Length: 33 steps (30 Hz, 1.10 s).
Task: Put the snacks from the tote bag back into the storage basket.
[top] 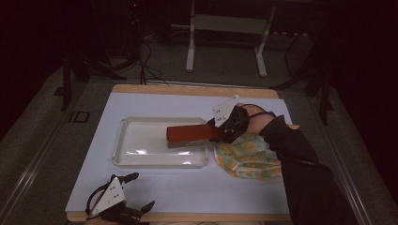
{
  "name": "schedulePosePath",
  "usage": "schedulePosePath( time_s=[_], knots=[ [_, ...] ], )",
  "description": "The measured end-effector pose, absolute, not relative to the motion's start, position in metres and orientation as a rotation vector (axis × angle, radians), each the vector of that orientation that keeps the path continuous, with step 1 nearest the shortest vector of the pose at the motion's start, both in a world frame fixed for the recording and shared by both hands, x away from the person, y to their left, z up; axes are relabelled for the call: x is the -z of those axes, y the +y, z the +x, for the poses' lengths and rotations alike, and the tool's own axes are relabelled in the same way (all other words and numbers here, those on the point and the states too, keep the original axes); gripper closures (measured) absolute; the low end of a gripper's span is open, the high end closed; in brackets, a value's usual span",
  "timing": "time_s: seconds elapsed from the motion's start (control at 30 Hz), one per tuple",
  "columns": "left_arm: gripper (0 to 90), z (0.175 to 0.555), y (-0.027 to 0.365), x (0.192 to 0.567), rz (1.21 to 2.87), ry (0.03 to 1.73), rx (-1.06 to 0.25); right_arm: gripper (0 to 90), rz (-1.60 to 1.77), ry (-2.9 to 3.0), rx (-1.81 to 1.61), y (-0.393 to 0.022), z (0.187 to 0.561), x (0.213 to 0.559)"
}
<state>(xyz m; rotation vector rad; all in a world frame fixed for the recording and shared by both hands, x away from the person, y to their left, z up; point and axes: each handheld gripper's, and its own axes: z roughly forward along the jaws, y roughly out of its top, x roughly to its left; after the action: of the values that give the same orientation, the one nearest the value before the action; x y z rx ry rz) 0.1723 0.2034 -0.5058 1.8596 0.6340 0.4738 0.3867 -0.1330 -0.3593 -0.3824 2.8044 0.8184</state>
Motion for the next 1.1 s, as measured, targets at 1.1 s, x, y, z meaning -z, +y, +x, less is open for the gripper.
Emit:
schedulePosePath(
  time_s=[1.1],
  knots=[
    [0.0, 0.172, 0.203, 0.506, 1.876, 0.621, -0.475, 42.9, -0.406, 2.815, -0.881, -0.077, 0.399, 0.407]
  ],
)
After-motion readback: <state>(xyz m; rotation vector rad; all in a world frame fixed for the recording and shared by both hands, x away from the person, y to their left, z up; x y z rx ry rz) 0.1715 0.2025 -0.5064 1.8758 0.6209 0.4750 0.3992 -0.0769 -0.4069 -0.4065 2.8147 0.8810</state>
